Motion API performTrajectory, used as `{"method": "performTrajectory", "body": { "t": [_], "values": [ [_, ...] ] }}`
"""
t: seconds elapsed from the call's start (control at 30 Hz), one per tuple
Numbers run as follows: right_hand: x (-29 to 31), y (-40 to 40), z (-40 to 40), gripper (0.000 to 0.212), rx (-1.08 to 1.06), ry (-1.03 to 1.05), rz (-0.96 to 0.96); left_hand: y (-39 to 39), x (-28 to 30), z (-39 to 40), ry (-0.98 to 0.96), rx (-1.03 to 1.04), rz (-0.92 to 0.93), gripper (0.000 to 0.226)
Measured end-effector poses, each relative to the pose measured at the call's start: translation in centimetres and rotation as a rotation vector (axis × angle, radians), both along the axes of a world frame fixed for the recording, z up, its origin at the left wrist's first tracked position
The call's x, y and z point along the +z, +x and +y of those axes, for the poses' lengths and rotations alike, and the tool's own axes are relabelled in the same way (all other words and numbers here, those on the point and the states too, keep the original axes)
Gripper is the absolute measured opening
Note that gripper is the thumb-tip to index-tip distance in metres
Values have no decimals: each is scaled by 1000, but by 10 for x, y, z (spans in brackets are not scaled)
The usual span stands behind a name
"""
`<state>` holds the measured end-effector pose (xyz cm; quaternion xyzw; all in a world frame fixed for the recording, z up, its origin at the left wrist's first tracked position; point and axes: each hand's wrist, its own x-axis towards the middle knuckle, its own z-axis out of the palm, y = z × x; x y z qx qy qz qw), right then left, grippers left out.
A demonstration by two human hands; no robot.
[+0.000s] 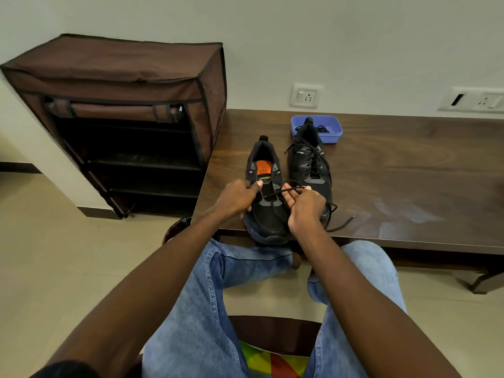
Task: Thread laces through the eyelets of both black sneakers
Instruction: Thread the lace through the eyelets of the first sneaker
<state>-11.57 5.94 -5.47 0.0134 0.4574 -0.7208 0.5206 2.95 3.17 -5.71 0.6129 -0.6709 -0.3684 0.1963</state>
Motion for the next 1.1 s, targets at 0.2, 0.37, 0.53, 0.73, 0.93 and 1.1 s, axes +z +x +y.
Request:
{"method": "performTrajectory", "body": {
  "t": [0.2, 0.37, 0.53, 0.73, 0.93, 1.1],
  "values": [
    [5, -5, 2, 26, -99, 13, -142, -5, 1, 4, 5, 14, 39, 41],
    [2, -37, -9, 22, 28, 29, 124, 2, 1, 5, 9, 47, 63, 46],
    [29, -40, 22, 21, 1140, 47, 585, 1, 0, 1, -36, 71, 15, 44],
    [33, -49, 21, 9, 1239, -8, 1136, 5, -5, -1, -337, 166, -36, 21],
    [20, -32, 28, 22, 1655, 421, 1476, 6, -14, -4, -486, 12, -30, 16],
    [37, -33, 35, 11, 1921, 230, 1145, 9, 2, -6, -311, -91, -96, 16]
  ]
}}
